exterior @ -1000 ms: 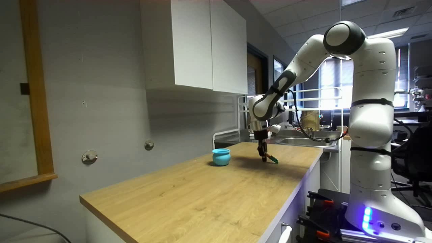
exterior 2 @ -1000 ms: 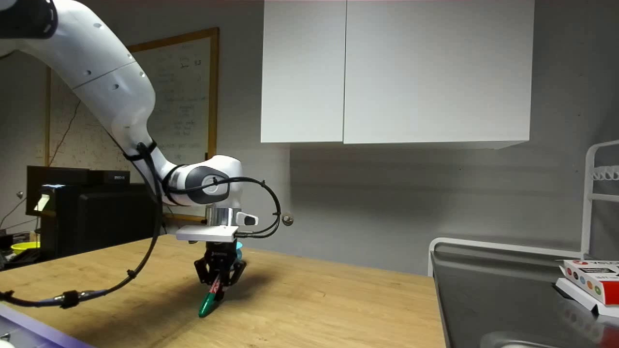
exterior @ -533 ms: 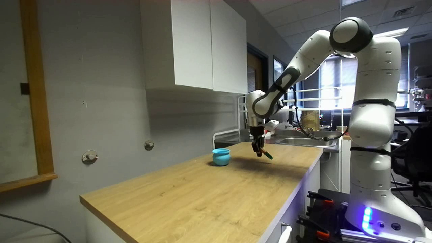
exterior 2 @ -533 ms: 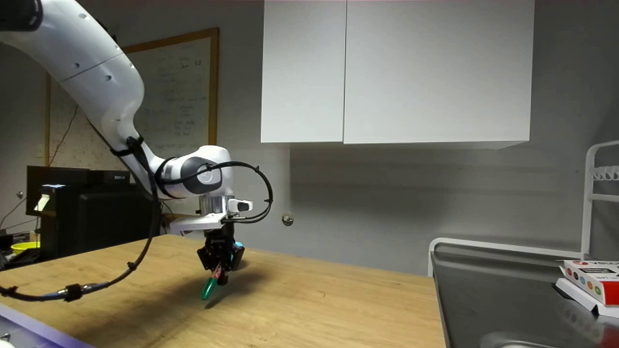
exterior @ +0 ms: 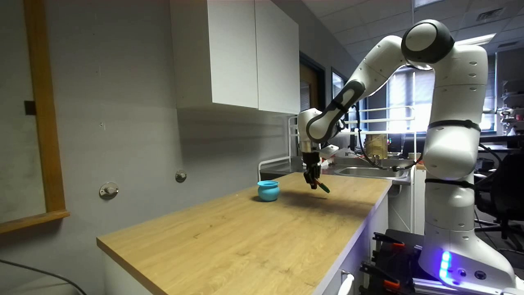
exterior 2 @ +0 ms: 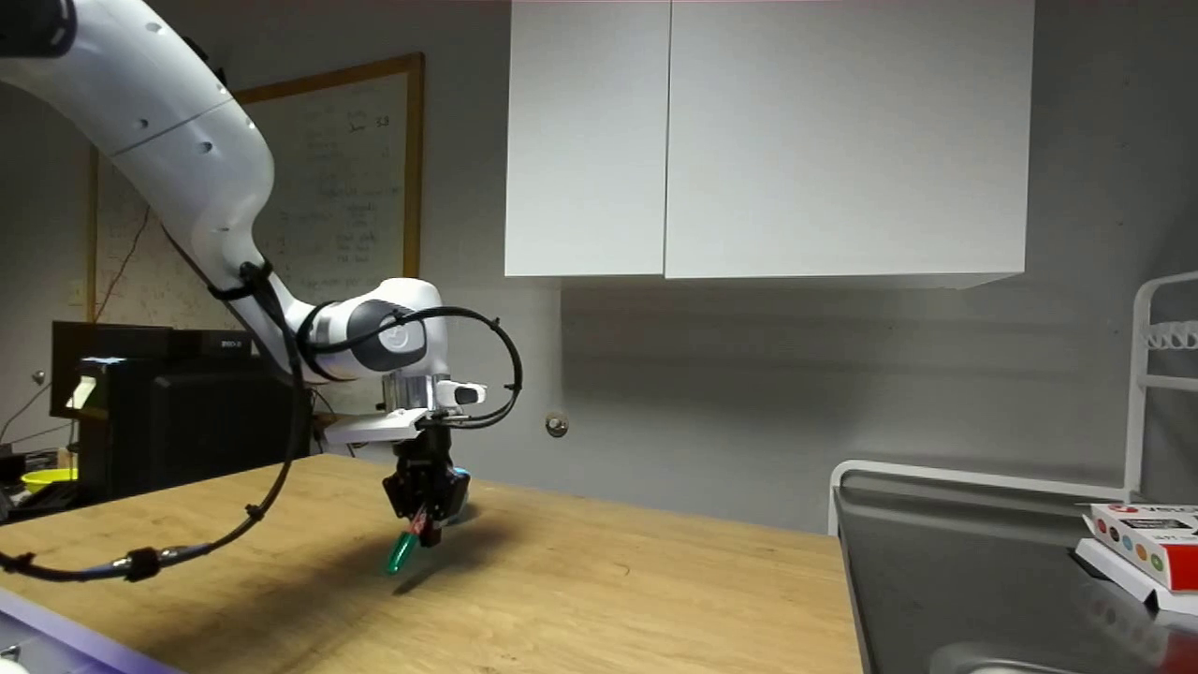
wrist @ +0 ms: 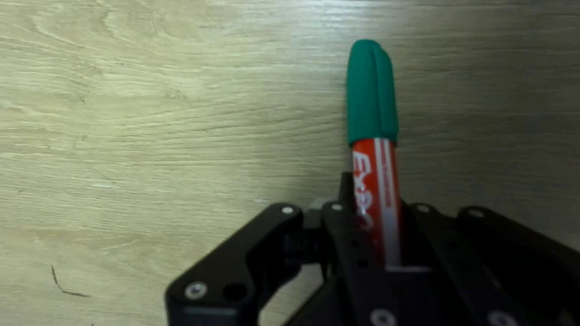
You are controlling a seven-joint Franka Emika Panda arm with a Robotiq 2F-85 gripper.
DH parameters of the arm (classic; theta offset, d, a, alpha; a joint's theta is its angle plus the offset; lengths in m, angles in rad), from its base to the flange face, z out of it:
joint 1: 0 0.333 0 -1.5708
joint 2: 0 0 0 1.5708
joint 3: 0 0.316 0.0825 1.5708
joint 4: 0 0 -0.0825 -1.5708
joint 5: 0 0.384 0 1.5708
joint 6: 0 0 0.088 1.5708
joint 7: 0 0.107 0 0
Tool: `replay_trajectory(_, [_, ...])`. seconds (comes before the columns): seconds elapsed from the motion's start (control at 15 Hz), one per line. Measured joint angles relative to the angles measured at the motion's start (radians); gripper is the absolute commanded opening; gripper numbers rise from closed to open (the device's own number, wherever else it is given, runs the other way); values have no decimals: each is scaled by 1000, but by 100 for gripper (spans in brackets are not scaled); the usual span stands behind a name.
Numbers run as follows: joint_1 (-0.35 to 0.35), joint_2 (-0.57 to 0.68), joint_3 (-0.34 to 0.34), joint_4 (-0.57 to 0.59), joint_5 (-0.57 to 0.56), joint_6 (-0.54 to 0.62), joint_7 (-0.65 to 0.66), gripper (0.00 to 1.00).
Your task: Put the marker in the vase
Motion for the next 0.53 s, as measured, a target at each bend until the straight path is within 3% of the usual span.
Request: replay_trajectory(0.53, [22,-54,52,44,2,4,126,12])
